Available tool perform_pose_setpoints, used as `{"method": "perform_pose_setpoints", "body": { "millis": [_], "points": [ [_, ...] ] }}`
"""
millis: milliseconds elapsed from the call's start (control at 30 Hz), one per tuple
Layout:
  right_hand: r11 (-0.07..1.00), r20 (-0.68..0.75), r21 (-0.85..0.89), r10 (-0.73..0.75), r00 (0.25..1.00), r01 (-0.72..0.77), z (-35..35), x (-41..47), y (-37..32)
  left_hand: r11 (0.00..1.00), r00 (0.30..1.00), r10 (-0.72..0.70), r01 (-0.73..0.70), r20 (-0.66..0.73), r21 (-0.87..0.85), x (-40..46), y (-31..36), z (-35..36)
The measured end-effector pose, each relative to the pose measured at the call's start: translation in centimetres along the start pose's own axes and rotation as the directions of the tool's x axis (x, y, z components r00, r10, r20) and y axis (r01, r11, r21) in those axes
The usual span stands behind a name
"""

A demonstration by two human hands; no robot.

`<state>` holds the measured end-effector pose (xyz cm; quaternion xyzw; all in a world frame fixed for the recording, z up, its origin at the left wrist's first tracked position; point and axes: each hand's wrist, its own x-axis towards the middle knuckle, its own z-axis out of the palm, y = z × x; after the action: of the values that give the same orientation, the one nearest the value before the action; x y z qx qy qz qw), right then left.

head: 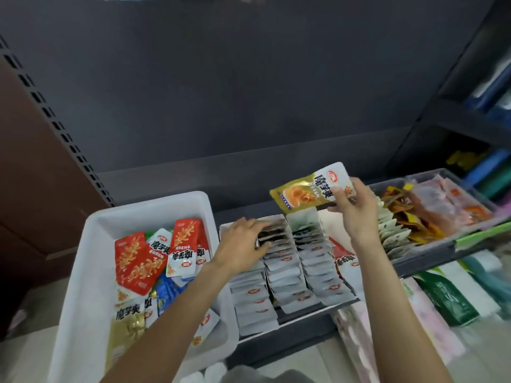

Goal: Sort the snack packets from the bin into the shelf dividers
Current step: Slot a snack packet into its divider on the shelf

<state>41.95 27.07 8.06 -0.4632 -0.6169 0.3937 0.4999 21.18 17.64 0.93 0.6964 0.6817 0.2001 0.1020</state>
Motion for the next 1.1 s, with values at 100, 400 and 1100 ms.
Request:
{"method": "perform_pose_setpoints", "body": {
  "millis": [100, 400, 1100],
  "points": [
    [0.952, 0.222, -0.211, -0.172, 0.96, 0.219, 1.6, 0.9, 0.2, 0.999, 0.998, 0.047, -0.046, -0.042, 0.003, -0.8, -0.1, 0.8],
    [0.55, 0.598, -0.609, -0.155, 0.787, 0.571, 7.5, 0.3, 3.0, 0.991, 0.979, 0.132, -0.135, -0.156, -0.006, -1.4, 0.9, 0.6],
    [0.836, 0.799, -0.203, -0.159, 0.58, 0.509, 17.2, -14.3, -1.8, 0.844, 0.759, -0.507, 0.533, -0.409, -0.057, -18.5, -9.0, -4.7]
  ]
}}
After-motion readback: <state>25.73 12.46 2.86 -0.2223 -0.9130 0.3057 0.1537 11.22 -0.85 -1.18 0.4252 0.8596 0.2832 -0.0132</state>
